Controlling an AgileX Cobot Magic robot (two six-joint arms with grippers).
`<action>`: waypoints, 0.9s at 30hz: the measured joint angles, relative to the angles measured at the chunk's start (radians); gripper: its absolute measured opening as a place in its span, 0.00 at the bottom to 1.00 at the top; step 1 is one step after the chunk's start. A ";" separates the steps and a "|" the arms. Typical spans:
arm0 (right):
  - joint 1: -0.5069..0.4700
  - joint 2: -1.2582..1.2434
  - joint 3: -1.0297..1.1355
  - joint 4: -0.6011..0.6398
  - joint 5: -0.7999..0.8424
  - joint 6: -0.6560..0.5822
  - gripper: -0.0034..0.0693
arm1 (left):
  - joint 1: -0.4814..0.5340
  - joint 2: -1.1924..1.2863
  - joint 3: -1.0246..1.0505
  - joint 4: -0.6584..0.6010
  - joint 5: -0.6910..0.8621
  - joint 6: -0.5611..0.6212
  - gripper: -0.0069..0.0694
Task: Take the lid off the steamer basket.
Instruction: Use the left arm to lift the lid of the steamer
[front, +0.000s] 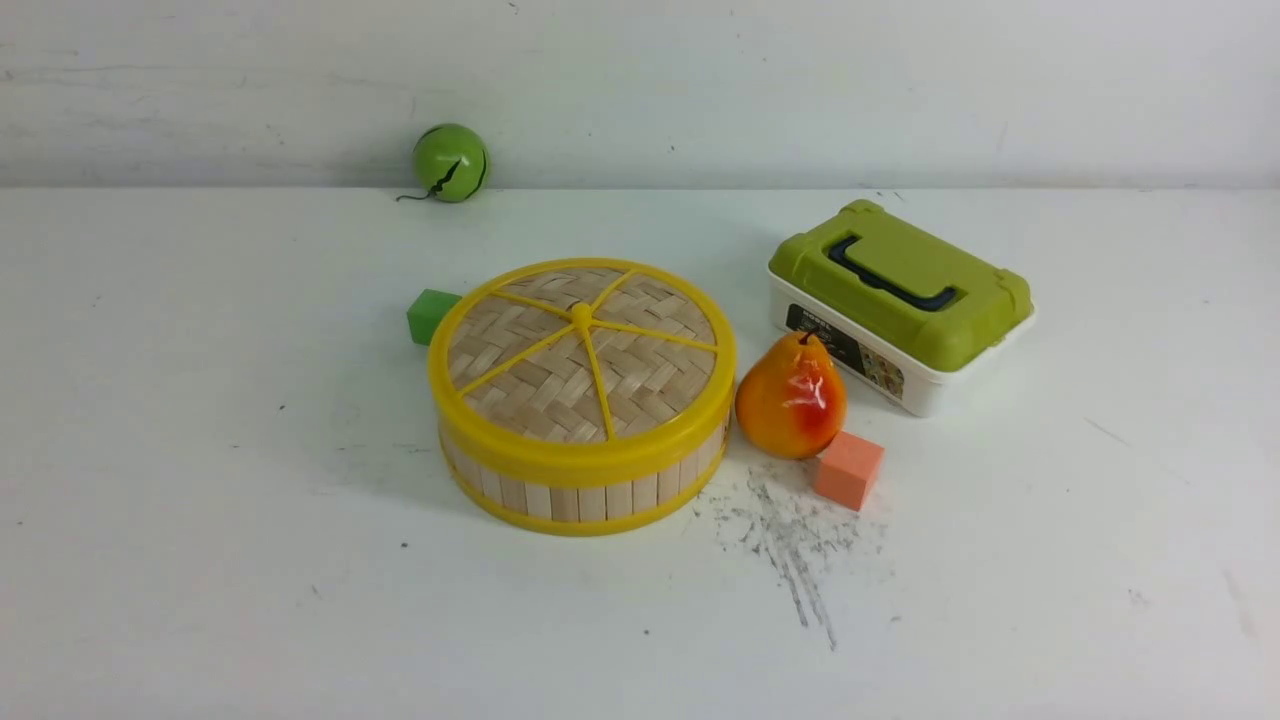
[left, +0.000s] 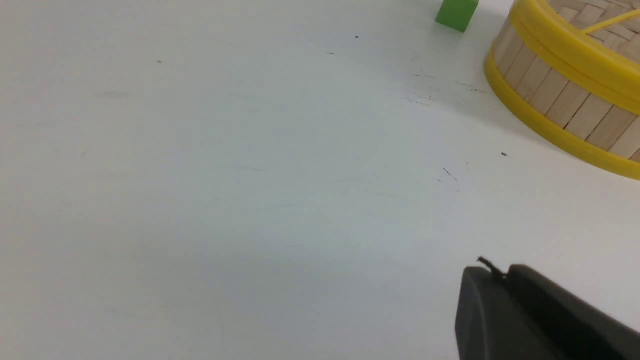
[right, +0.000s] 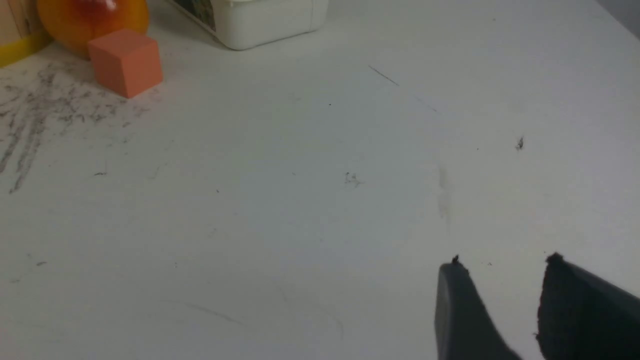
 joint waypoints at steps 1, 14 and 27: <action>0.000 0.000 0.000 0.000 0.000 0.000 0.38 | 0.000 0.000 0.000 0.000 0.000 0.000 0.14; 0.000 0.000 0.000 0.000 0.000 0.000 0.38 | 0.000 0.000 0.000 0.004 -0.001 0.000 0.16; 0.000 0.000 0.000 0.000 0.000 0.000 0.38 | 0.000 0.000 0.000 0.027 -0.354 0.000 0.19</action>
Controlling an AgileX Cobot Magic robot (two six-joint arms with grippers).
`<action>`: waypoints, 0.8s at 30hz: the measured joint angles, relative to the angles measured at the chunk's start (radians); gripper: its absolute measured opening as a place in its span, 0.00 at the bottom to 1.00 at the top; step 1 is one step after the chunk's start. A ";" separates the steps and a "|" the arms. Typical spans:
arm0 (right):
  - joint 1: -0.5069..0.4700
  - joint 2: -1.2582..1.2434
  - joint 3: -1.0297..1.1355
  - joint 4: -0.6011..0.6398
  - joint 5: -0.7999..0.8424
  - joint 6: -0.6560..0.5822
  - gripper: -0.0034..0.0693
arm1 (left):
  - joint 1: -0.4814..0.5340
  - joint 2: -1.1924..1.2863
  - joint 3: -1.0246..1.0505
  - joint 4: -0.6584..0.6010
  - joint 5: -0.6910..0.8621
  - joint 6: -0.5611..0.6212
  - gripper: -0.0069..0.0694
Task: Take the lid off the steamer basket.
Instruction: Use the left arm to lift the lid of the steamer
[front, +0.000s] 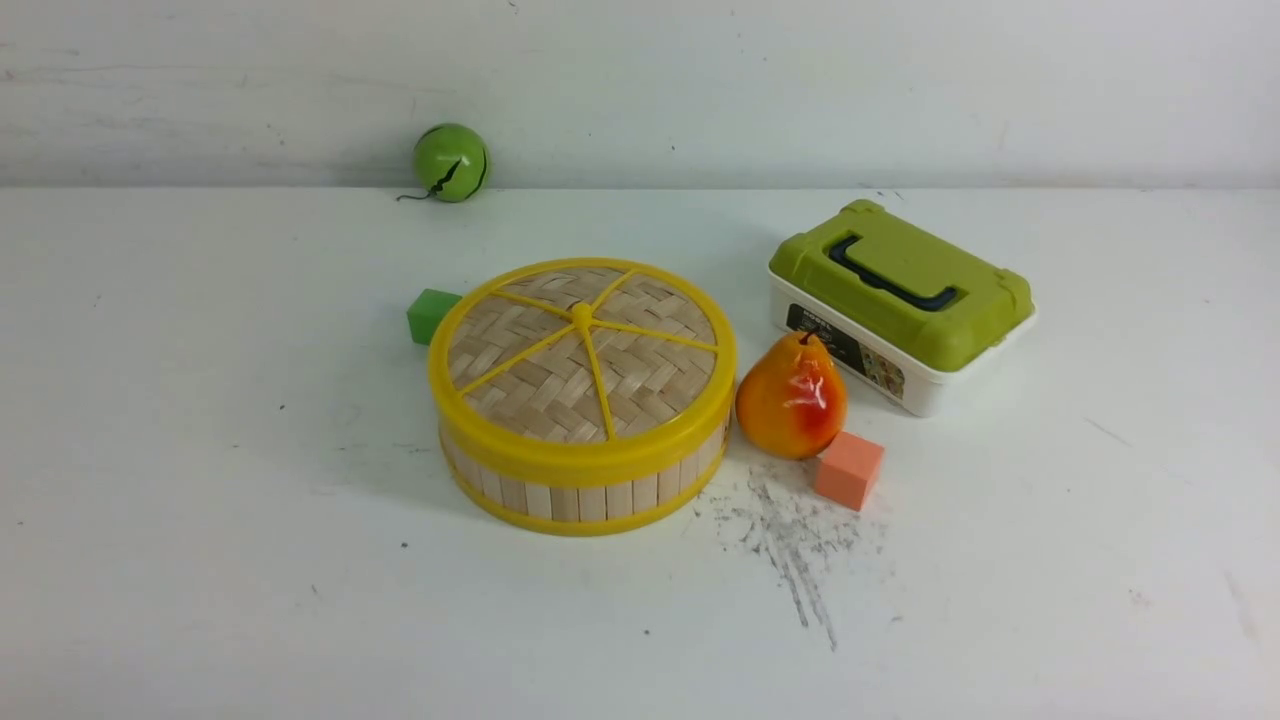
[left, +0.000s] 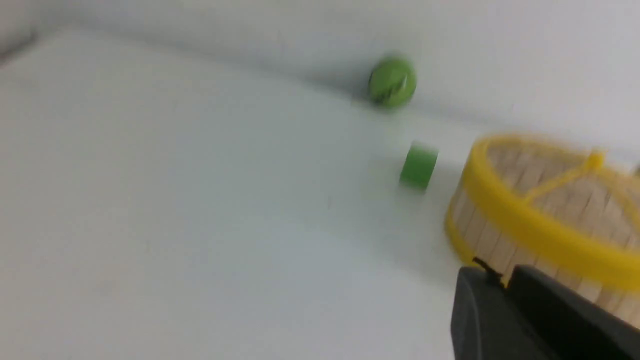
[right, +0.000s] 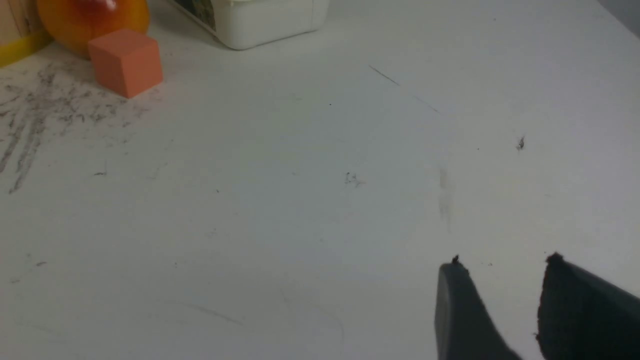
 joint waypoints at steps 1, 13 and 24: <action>0.000 0.000 0.000 0.000 0.000 0.000 0.38 | 0.000 0.000 0.000 0.001 -0.089 0.000 0.19; 0.000 0.000 0.000 0.000 0.000 0.000 0.38 | 0.000 0.000 0.000 0.001 -0.881 -0.013 0.20; 0.000 0.000 0.000 0.000 0.000 0.000 0.38 | 0.000 0.043 -0.387 0.138 -0.268 -0.361 0.07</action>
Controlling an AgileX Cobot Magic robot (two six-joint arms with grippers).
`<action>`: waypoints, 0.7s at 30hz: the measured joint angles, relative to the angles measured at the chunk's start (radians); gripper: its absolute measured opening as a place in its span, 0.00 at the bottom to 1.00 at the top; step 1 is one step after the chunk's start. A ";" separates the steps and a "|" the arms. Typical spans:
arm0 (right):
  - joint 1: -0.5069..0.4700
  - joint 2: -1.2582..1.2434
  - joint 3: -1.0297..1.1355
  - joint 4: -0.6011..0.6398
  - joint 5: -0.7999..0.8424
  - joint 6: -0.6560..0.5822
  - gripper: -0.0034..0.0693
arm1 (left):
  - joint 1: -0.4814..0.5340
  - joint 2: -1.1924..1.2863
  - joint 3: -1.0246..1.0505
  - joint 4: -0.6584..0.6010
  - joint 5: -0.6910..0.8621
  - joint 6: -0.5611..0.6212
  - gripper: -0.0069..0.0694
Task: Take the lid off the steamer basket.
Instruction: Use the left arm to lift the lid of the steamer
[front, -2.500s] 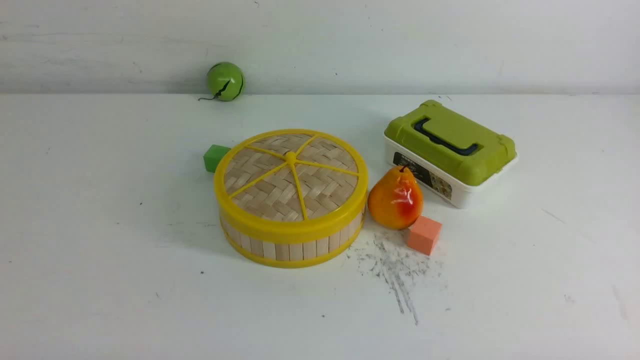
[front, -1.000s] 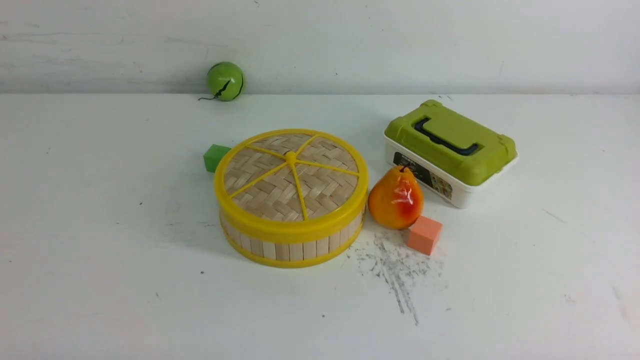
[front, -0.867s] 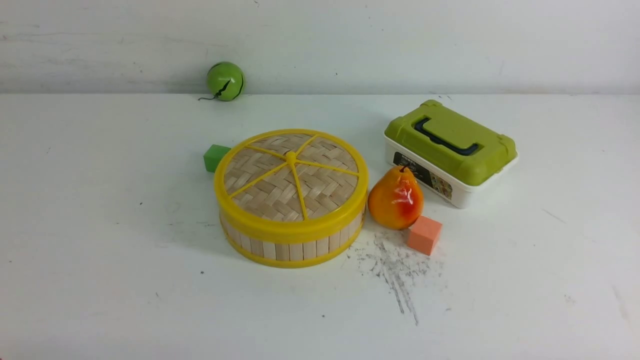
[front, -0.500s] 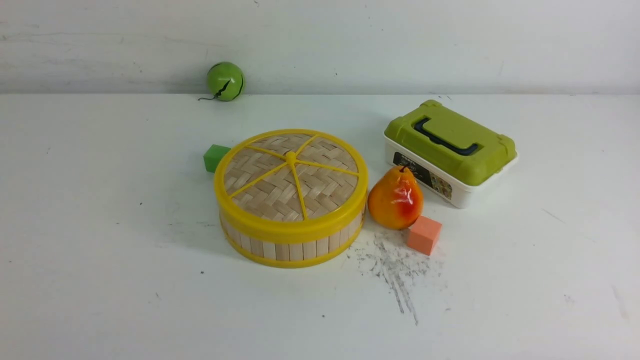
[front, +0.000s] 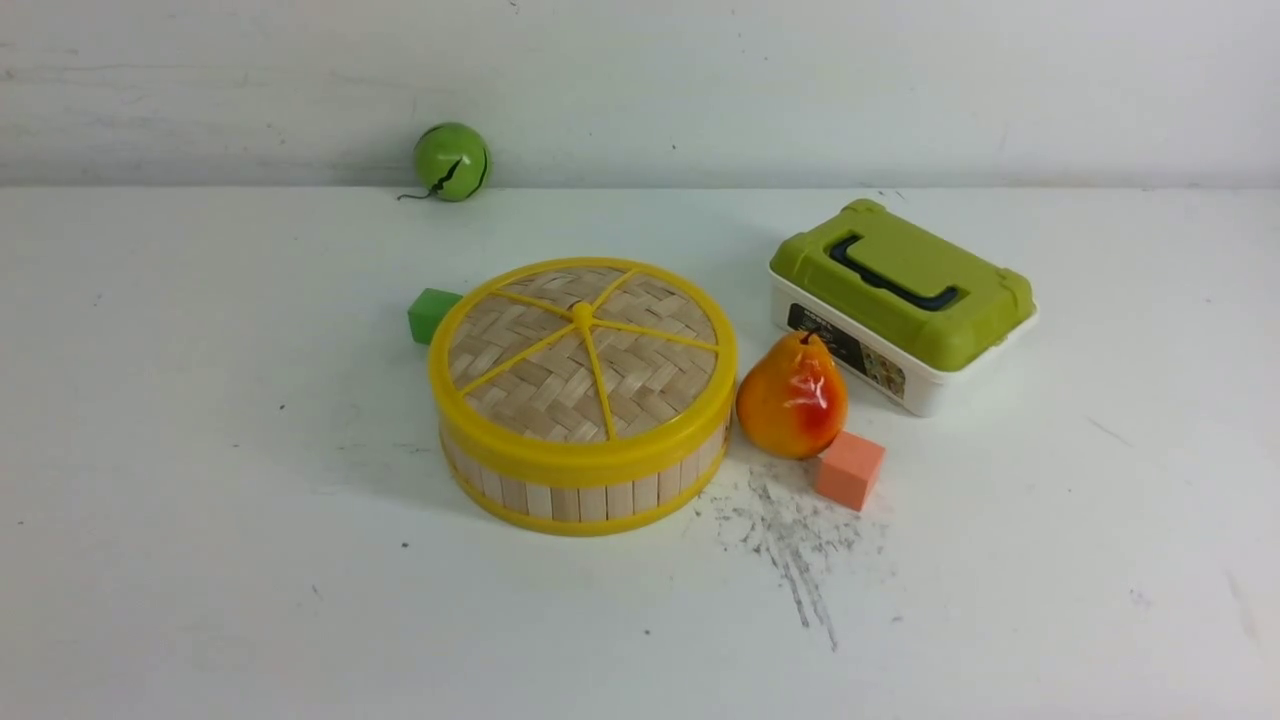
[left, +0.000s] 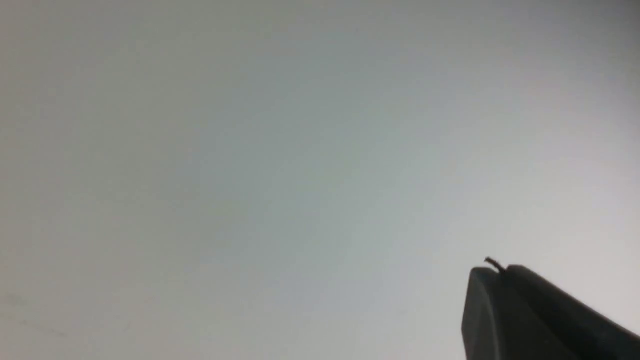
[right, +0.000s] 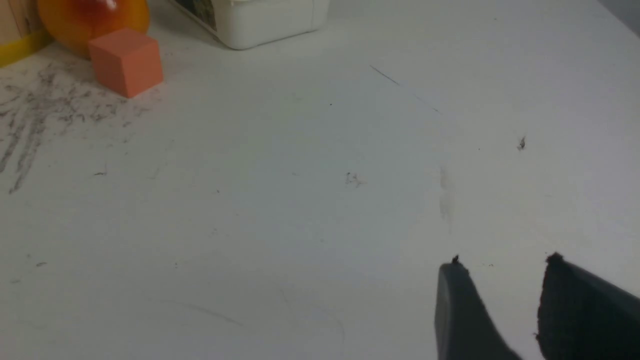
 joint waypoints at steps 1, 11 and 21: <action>0.000 0.000 0.000 0.000 0.000 0.000 0.38 | 0.000 0.031 -0.052 0.027 0.057 -0.002 0.07; 0.000 0.000 0.000 0.000 0.000 0.000 0.38 | 0.000 0.580 -0.342 0.094 0.681 -0.010 0.07; 0.000 0.000 0.000 0.000 0.000 0.000 0.38 | 0.000 1.205 -0.463 -0.273 0.860 0.159 0.07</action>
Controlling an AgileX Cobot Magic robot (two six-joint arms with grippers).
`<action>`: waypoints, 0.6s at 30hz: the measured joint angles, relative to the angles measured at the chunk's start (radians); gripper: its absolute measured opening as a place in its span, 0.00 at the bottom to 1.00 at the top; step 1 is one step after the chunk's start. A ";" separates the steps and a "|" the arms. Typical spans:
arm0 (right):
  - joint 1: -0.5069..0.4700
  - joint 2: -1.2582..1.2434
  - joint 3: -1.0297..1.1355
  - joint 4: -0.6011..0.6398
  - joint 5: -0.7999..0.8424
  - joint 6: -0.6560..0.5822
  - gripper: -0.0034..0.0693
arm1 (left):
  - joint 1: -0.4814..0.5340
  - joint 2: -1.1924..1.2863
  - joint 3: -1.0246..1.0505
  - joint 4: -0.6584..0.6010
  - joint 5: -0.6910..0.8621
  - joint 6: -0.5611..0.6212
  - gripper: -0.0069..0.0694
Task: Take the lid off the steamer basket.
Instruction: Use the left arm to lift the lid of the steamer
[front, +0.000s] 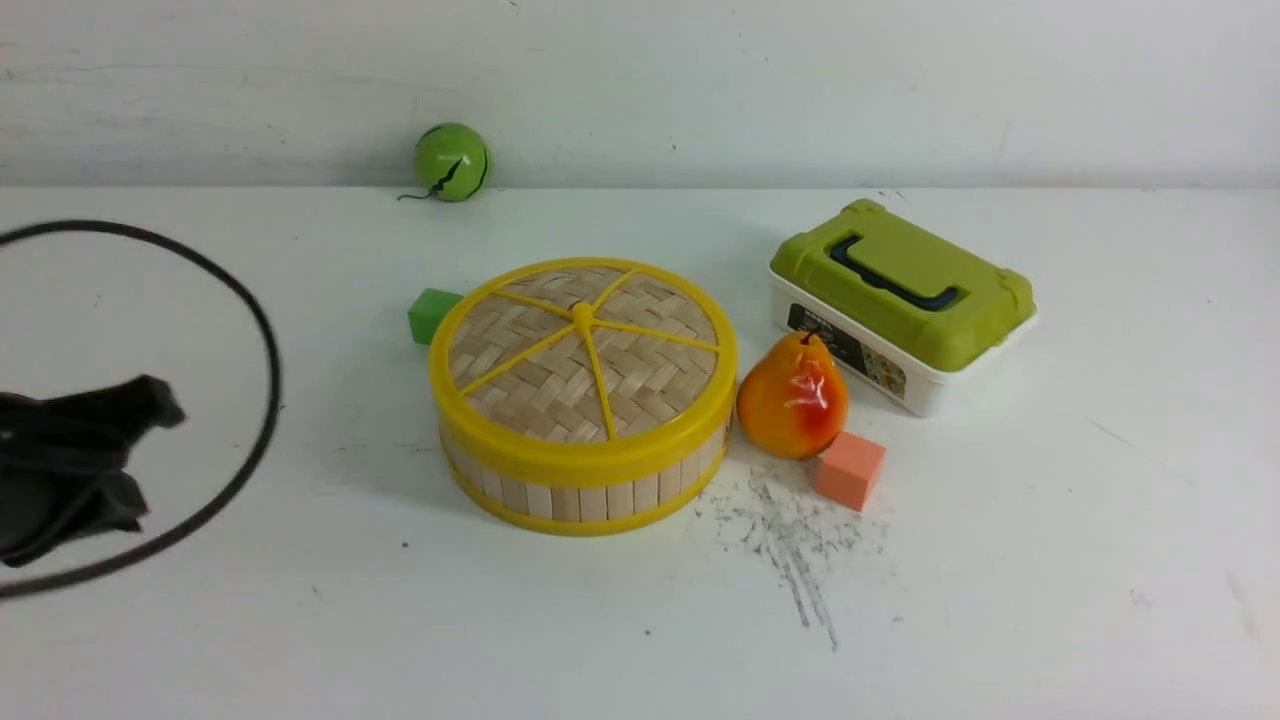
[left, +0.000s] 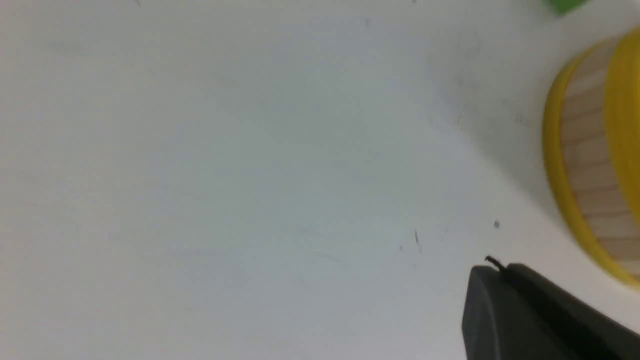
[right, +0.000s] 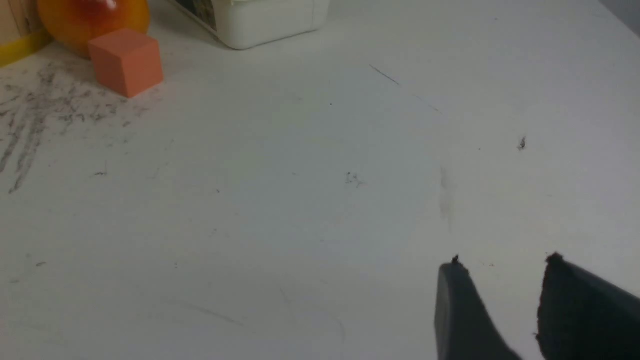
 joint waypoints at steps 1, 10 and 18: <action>0.000 0.000 0.000 0.000 0.000 0.000 0.38 | 0.000 0.046 -0.029 -0.049 0.037 0.062 0.07; 0.000 0.000 0.000 0.000 0.000 0.000 0.38 | -0.061 0.346 -0.333 -0.575 0.346 0.613 0.07; 0.000 0.000 0.000 0.000 0.000 0.000 0.38 | -0.333 0.510 -0.760 -0.322 0.375 0.559 0.07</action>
